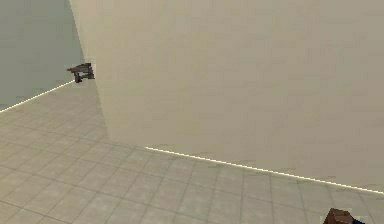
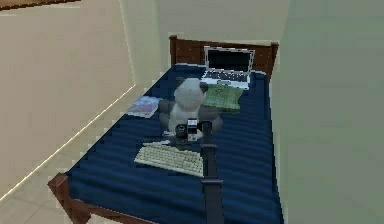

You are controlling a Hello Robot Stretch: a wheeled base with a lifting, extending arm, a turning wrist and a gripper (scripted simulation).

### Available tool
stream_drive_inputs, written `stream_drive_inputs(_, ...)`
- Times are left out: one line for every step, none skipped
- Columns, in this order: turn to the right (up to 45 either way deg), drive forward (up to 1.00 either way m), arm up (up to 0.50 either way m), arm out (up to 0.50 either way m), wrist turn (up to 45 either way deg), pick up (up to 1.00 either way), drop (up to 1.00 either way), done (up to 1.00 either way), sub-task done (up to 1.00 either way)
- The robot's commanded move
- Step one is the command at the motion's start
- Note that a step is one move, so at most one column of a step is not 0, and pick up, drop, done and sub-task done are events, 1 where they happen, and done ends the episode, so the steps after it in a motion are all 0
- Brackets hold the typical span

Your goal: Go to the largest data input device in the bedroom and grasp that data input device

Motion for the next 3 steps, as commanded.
stream_drive_inputs(0.0, 0.00, 0.00, 0.00, 45.0, 0.00, 0.00, 0.00, 0.00)
stream_drive_inputs(0.0, 0.00, 0.00, 0.00, 30.0, 0.00, 0.00, 0.00, 0.00)
stream_drive_inputs(0.0, 0.00, -0.30, 0.00, 0.0, 0.00, 0.00, 0.00, 0.00)
